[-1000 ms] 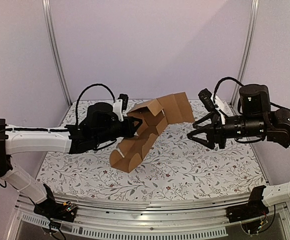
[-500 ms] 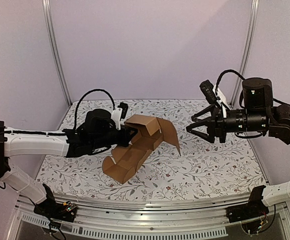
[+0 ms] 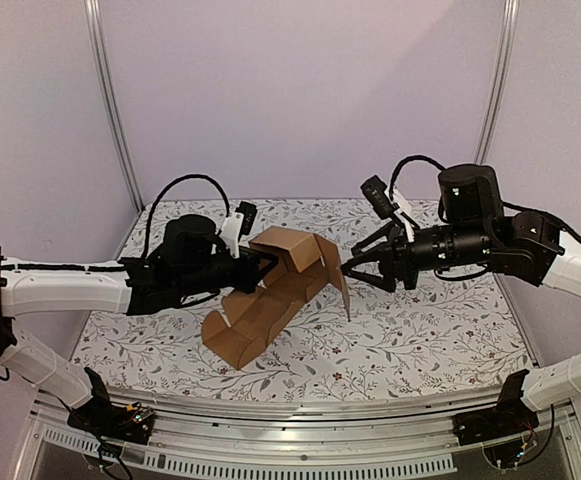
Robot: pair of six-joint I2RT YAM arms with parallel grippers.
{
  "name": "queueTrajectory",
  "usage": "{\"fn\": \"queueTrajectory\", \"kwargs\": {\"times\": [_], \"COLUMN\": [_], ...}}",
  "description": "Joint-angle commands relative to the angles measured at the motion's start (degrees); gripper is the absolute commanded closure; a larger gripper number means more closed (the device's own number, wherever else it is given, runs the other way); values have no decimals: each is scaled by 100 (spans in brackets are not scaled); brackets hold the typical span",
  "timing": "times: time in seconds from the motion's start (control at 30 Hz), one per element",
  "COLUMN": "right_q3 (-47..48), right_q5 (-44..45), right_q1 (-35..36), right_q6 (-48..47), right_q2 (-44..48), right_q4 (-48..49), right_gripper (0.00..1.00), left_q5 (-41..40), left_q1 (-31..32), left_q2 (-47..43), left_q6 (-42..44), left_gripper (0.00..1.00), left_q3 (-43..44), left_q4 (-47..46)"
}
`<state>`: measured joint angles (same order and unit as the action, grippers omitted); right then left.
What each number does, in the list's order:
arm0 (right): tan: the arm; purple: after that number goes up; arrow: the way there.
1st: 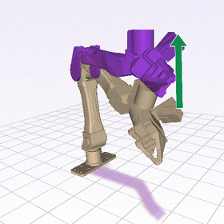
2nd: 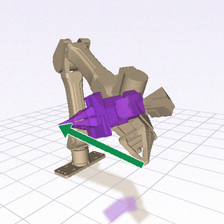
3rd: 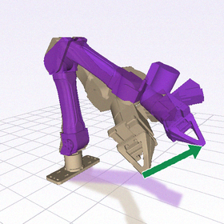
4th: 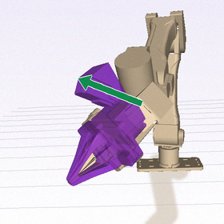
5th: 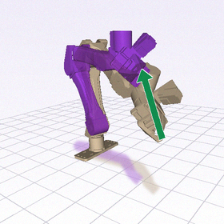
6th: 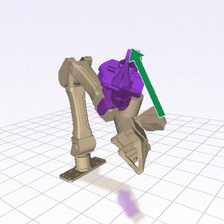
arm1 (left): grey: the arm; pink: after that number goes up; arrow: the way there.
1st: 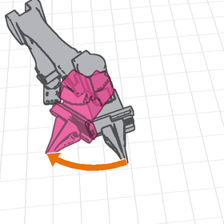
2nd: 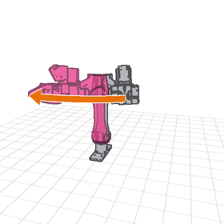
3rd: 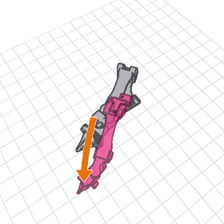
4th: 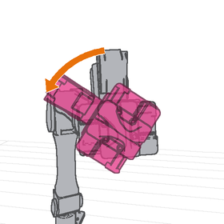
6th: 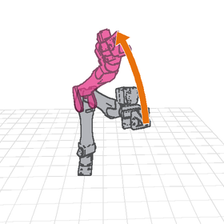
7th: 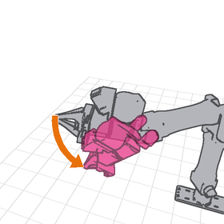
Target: Fold the paper box
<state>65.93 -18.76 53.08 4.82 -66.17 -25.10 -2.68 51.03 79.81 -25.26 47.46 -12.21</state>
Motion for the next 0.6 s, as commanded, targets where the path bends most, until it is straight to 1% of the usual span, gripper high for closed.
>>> {"fn": "queueTrajectory", "kwargs": {"times": [0.0,0.33,0.57], "right_q3": [-164,-26,88], "right_q5": [-242,-106,163], "right_q1": [-31,-19,127], "right_q6": [227,478,459], "right_q2": [-231,-654,-915], "right_q4": [397,592,655], "right_gripper": [44,46,45], "left_q5": [134,71,-212], "left_q1": [-68,-68,-67], "left_q2": [-92,-92,10], "left_q6": [38,-48,-206], "left_gripper": [100,100,100], "left_q3": [-9,88,260], "left_q4": [-69,6,367]}}
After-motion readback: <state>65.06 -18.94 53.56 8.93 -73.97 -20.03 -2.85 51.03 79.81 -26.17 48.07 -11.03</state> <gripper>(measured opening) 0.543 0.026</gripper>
